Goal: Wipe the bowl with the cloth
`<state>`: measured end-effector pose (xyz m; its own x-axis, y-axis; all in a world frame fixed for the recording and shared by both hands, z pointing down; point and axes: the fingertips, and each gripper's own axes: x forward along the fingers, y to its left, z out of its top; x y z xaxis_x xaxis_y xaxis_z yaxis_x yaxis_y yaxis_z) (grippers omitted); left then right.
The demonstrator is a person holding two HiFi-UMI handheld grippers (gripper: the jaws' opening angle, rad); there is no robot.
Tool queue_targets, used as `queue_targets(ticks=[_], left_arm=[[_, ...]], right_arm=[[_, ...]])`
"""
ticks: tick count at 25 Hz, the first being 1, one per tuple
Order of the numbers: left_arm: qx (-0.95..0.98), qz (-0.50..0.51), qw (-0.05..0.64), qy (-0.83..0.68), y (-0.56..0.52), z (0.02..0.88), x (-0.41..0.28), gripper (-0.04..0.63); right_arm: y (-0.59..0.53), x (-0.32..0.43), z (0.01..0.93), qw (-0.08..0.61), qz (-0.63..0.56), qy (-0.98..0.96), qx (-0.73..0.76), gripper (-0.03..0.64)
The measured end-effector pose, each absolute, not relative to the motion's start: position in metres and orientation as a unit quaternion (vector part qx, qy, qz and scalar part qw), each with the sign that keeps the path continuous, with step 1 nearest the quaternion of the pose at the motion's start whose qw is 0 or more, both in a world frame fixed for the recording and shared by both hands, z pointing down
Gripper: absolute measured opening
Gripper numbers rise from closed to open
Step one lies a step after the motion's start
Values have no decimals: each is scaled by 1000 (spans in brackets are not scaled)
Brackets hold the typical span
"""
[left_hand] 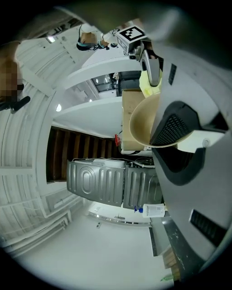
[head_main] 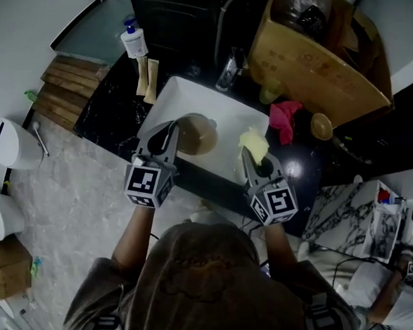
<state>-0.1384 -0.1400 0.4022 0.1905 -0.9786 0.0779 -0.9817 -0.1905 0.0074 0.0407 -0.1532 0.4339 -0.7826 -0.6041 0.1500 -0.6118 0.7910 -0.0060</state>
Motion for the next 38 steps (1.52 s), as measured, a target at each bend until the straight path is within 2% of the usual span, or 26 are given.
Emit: queue_targets(ticks=[7,24,38], left_arm=[[803,50,36,-593,-179,400,-142,23],[935,220,91,-264,-199,443,-87,23],[925,348,140,-61,-185,489,-54,23]], right_arm=[[-181,29,435,97,18,-952,289,20],[-185,0,468,246,-92,-944,199,20],[-176,-36,487,320,-213,-921,67,20]])
